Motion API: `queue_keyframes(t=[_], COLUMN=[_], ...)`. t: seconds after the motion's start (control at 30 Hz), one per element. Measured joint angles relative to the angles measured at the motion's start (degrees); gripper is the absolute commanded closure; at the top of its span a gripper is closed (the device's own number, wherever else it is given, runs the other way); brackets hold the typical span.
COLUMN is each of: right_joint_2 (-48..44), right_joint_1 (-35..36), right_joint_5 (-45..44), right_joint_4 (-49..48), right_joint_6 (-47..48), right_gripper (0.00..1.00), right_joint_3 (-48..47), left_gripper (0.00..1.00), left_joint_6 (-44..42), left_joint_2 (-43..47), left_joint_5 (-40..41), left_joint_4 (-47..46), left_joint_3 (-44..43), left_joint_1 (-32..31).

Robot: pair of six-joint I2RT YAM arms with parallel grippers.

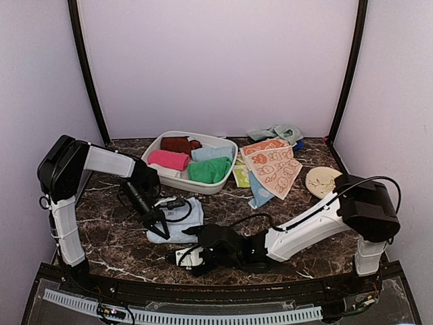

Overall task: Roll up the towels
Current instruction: Roll the towel at the center of the board.

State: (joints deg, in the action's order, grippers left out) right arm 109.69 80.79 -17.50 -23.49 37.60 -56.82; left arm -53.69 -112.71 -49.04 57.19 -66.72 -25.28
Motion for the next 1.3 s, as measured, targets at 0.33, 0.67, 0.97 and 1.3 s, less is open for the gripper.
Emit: queue_keyframes(t=[0.33,0.67,0.97,1.3], right_joint_2=[10.88,13.99,13.84,20.48], right_joint_1=[-4.09,-5.42,-8.2,-19.67], right_joint_5=[0.17,3.76,14.62,46.31], right_joint_4=[-1.27,4.37,13.46,29.09], right_joint_6=[12.2,5.05,-12.87,-38.71], right_gripper=[0.32,0.94,1.0,1.0], right_joint_3=[-9.05,-13.94,-19.17,-33.14], left_gripper=[1.0,0.66,0.63,0.62], left_joint_6=[-2.73,-3.17,-2.82,-5.31], left_joint_2=[0.0,3.85,22.29,35.69], left_joint_5=[-0.11,-0.94,1.01,4.02], left_joint_4=[3.69,2.95,-3.48,-5.81], left_joint_3=[0.79,4.09,14.93,15.87], left_joint_1=[0.02,2.54,12.7,13.0])
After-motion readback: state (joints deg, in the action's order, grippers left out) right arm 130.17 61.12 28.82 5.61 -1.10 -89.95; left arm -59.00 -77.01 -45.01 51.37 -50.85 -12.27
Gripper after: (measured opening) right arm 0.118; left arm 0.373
